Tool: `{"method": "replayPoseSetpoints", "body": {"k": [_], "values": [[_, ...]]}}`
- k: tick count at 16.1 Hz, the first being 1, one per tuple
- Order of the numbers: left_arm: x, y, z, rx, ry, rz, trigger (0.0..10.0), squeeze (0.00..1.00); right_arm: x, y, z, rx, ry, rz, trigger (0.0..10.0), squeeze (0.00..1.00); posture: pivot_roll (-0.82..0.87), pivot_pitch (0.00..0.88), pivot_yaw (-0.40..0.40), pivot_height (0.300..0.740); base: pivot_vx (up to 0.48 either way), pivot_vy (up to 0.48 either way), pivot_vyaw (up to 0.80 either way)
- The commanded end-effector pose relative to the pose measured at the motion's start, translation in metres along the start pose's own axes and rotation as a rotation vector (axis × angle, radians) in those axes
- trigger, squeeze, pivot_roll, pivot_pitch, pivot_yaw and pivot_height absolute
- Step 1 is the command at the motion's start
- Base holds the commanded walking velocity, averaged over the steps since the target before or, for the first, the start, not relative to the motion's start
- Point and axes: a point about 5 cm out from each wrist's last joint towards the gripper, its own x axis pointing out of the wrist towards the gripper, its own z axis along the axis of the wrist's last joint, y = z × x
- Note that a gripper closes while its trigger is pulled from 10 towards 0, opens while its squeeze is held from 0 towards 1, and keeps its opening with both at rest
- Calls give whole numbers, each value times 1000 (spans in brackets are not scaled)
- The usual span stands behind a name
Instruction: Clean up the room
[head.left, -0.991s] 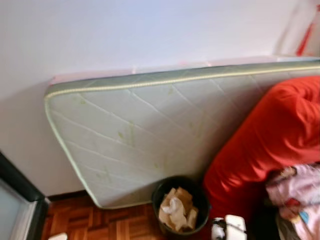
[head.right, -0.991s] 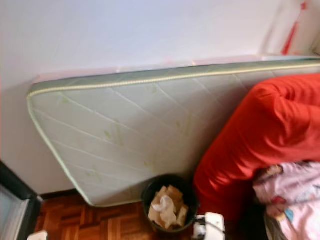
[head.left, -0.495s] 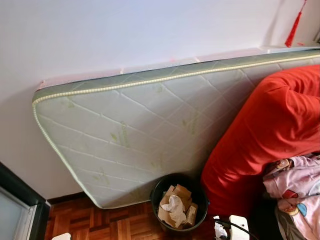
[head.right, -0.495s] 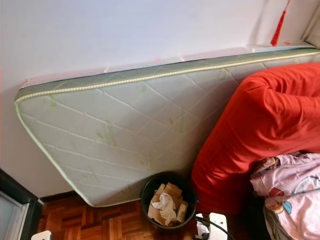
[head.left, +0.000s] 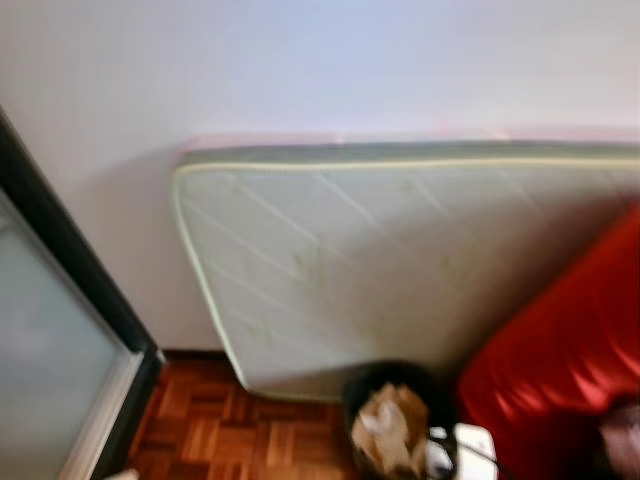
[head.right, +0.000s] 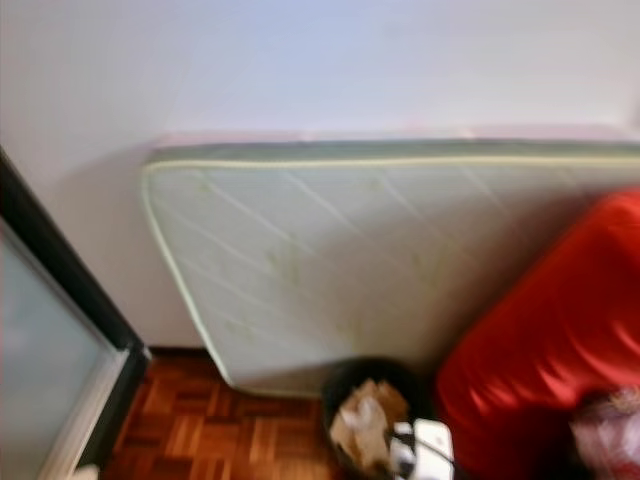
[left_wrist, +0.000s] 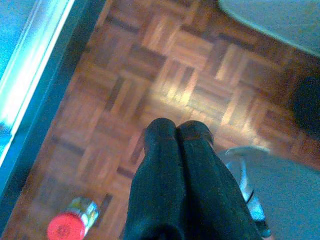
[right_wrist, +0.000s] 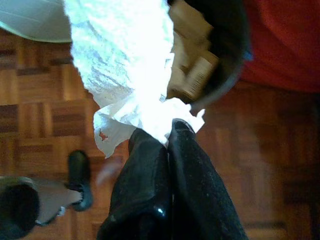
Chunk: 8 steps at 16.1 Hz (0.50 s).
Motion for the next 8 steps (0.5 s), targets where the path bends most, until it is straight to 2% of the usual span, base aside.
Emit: {"method": "replayPoseSetpoints", "body": {"k": [1,6,8], "values": [[3,-5,8,1,-27,-11,10000,0,-1,-6,-1,8,-4,-19,10000,0,132,0,12,740,480,0,0],[3,-6,11,-2,-41,-20,10000,0,-1,-6,0,-6,-4,-17,10000,0,130,0,12,740,462,0,0],[4,-6,16,-3,-69,-30,10000,0,-1,-6,3,-32,-18,-5,10000,0,125,0,13,740,0,0,0]]}}
